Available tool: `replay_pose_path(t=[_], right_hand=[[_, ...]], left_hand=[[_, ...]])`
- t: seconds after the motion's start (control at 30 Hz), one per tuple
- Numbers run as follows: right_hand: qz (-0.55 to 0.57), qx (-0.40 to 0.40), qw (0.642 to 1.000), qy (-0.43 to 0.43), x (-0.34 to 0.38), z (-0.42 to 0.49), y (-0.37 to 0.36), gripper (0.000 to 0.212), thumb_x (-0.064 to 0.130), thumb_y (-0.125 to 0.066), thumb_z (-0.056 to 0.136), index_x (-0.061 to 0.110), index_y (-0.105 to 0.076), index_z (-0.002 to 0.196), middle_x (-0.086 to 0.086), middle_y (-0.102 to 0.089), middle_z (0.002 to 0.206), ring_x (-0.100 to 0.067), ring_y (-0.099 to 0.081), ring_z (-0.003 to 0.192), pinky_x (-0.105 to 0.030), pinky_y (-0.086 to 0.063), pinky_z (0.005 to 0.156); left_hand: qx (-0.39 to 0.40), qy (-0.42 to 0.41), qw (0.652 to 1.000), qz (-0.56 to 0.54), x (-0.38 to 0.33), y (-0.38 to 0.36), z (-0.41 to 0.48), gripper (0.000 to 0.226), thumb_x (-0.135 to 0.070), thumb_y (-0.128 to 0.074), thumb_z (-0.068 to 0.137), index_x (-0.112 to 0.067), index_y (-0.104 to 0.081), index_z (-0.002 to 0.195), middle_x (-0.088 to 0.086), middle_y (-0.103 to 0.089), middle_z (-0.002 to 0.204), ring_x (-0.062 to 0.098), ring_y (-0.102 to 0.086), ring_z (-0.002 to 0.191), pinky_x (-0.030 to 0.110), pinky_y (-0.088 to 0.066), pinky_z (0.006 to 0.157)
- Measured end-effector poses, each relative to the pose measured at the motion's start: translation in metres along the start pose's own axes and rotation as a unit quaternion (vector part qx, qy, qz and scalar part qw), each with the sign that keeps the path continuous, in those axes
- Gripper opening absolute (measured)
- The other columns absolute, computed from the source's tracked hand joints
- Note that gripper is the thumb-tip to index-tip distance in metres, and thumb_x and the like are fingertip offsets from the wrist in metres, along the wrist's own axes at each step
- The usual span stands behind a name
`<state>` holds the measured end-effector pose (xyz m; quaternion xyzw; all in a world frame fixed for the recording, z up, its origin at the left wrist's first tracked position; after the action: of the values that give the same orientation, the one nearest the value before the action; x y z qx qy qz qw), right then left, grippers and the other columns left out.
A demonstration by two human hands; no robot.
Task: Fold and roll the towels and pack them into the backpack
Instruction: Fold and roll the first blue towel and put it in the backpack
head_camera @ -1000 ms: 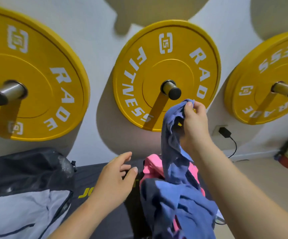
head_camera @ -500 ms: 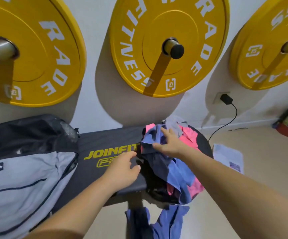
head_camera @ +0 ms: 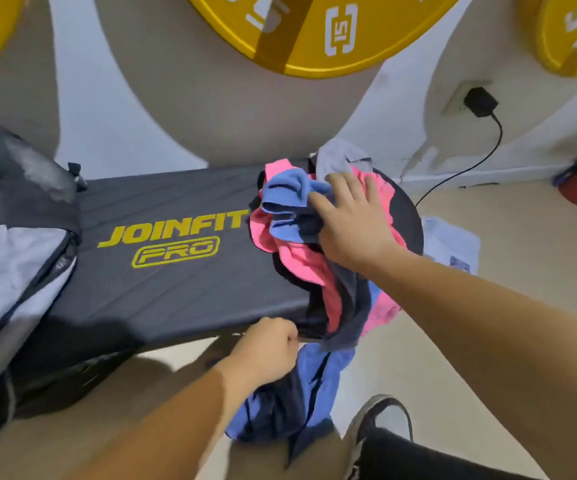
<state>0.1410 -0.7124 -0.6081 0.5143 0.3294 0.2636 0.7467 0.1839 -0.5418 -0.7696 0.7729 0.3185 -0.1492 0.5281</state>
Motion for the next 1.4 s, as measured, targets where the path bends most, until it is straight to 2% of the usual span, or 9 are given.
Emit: replay_pose_path(t=[0.17,0.37,0.5,0.63,0.83,0.93,1.07,1.2,1.4], right_hand=[[0.113,-0.023,0.952,0.283,0.109,-0.044,0.006,0.02,0.032,-0.061,0.083,0.013,-0.06,0.08,-0.011,-0.057,0.077,-0.032,-0.052,0.066,-0.037,-0.026,0.056],[0.112,0.074,0.952,0.276,0.104,-0.057,-0.04,0.032,0.038,-0.048,0.086,0.014,-0.056,0.067,-0.007,-0.058,0.059,-0.034,-0.055,0.048,-0.027,-0.022,0.046],[0.108,0.099,0.954,0.261,0.102,-0.06,-0.043,0.036,0.043,-0.042,0.087,0.018,-0.049,0.062,-0.005,-0.058,0.056,-0.034,-0.053,0.046,-0.026,-0.021,0.046],[0.114,0.223,0.943,0.218,0.11,-0.065,-0.031,0.034,0.044,-0.048,0.094,0.019,-0.053,0.072,-0.005,-0.059,0.066,-0.032,-0.049,0.06,-0.03,-0.037,0.052],[0.17,0.532,0.82,0.124,0.11,-0.093,-0.001,0.028,0.014,-0.045,0.089,0.002,-0.069,0.099,-0.015,-0.07,0.097,-0.038,-0.066,0.088,-0.042,-0.059,0.077],[0.305,0.51,0.8,0.079,0.107,-0.087,0.059,0.022,-0.001,-0.05,0.089,0.016,-0.062,0.097,0.0,-0.061,0.09,-0.022,-0.056,0.084,-0.025,-0.046,0.063],[0.479,0.448,0.752,0.059,0.115,-0.081,0.126,0.042,0.001,-0.061,0.085,0.022,-0.057,0.121,0.004,-0.065,0.103,-0.009,-0.06,0.087,-0.027,-0.051,0.077],[0.585,0.238,0.775,-0.029,0.113,-0.047,0.175,0.01,0.012,-0.055,0.087,0.01,-0.048,0.08,0.0,-0.041,0.07,-0.011,-0.034,0.061,-0.029,-0.032,0.058],[0.644,0.14,0.734,-0.167,0.125,-0.026,0.184,0.017,0.024,-0.056,0.085,0.015,-0.047,0.074,0.002,-0.038,0.063,-0.018,-0.035,0.063,-0.033,-0.029,0.059]], left_hand=[[0.086,0.054,0.994,0.049,0.038,-0.07,0.003,0.015,-0.031,-0.047,0.09,-0.019,-0.055,0.085,0.01,-0.069,0.1,0.037,-0.065,0.094,0.035,-0.048,0.07],[0.198,0.06,0.969,0.138,0.081,-0.136,-0.014,0.05,-0.033,-0.056,0.091,-0.028,-0.046,0.14,0.008,-0.054,0.136,0.034,-0.051,0.125,0.047,-0.052,0.097],[0.191,0.039,0.96,0.2,0.077,-0.131,-0.026,0.023,-0.012,-0.051,0.093,-0.015,-0.061,0.114,0.013,-0.059,0.122,0.037,-0.058,0.115,0.044,-0.05,0.091],[0.139,0.054,0.988,0.038,0.055,-0.084,-0.045,0.014,-0.03,-0.057,0.08,-0.022,-0.046,0.076,0.001,-0.059,0.084,0.026,-0.059,0.081,0.035,-0.052,0.064],[0.057,0.007,0.989,-0.135,-0.018,0.062,-0.083,0.017,-0.021,-0.068,0.072,-0.015,-0.055,0.082,-0.004,-0.048,0.068,0.014,-0.039,0.06,0.026,-0.036,0.052],[0.007,-0.013,0.979,-0.203,-0.039,0.137,-0.12,0.023,-0.023,-0.072,0.076,-0.03,-0.068,0.097,-0.006,-0.071,0.086,0.011,-0.062,0.073,0.031,-0.053,0.067],[-0.096,-0.072,0.931,-0.344,-0.059,0.236,-0.168,0.031,-0.008,-0.07,0.088,-0.021,-0.072,0.116,0.001,-0.076,0.113,0.008,-0.069,0.103,0.026,-0.054,0.093],[-0.134,-0.076,0.87,-0.469,-0.049,0.274,-0.191,0.035,-0.013,-0.069,0.09,-0.015,-0.068,0.124,0.009,-0.074,0.12,0.022,-0.069,0.115,0.039,-0.053,0.102],[-0.433,0.04,0.892,-0.122,-0.014,0.296,-0.217,0.024,-0.026,-0.078,0.084,-0.029,-0.06,0.099,-0.013,-0.059,0.106,0.008,-0.06,0.09,0.028,-0.052,0.079]])
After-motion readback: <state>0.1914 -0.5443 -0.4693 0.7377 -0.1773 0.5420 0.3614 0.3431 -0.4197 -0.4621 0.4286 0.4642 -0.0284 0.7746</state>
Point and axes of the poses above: each hand's wrist, its own z-axis towards the middle knuckle, its own y-axis out of the back of the hand, x = y × z, the point moved 8 cm from there along z, towards the middle knuckle
